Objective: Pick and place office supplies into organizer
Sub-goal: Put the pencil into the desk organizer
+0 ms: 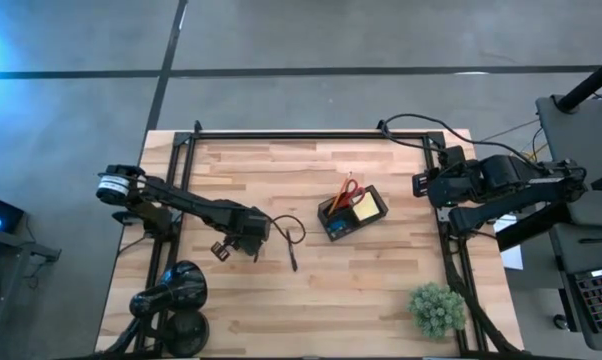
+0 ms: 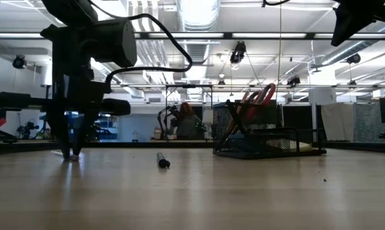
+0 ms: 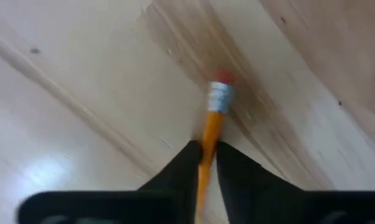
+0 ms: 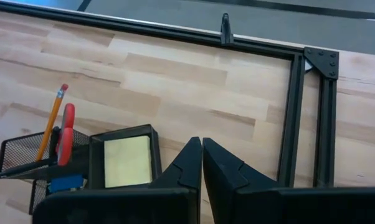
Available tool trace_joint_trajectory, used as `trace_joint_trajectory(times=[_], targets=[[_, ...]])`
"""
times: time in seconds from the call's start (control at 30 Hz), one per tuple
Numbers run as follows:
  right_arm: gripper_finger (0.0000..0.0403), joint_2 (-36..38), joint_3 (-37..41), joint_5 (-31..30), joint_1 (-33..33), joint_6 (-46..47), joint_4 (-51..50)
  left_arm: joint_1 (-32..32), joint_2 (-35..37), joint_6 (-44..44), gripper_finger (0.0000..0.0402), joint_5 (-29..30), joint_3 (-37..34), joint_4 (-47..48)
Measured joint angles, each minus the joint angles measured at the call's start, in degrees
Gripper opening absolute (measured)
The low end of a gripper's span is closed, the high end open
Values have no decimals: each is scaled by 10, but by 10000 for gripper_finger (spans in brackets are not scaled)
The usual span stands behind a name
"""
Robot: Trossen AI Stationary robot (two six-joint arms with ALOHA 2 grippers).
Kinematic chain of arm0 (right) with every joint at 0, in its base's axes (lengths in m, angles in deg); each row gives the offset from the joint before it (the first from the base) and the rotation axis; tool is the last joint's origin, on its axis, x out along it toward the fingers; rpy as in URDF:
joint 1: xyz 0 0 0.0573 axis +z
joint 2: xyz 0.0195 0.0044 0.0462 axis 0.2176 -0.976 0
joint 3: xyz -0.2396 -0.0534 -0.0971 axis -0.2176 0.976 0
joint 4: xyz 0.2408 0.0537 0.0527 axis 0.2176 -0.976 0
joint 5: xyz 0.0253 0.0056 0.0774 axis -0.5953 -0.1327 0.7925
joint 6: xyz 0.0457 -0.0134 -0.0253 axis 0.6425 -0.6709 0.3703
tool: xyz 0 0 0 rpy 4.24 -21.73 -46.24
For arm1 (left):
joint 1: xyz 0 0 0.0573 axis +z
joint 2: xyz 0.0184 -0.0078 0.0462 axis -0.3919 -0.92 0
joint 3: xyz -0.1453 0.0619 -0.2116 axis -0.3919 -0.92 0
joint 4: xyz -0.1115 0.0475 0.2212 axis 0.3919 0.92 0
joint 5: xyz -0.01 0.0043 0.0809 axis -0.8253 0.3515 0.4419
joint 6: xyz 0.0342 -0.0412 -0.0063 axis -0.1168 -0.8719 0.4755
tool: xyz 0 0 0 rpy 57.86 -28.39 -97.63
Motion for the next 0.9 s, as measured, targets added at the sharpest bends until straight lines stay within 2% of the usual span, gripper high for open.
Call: trace_joint_trajectory(times=[0.13, 0.37, 0.63, 0.9], targets=[[9, 0, 0, 2, 0, 0, 0, 0, -19, 14, 9, 0, 2, -1], [9, 0, 0, 2, 0, -7, -1, 1, -21, 11, 8, 2, 22, 3], [9, 0, 0, 1, 0, -9, -1, 1, -21, 7, 7, 6, 99, -19], [9, 0, 0, 1, 0, -9, -1, 8, -21, -77, 6, 15, 193, -34]])
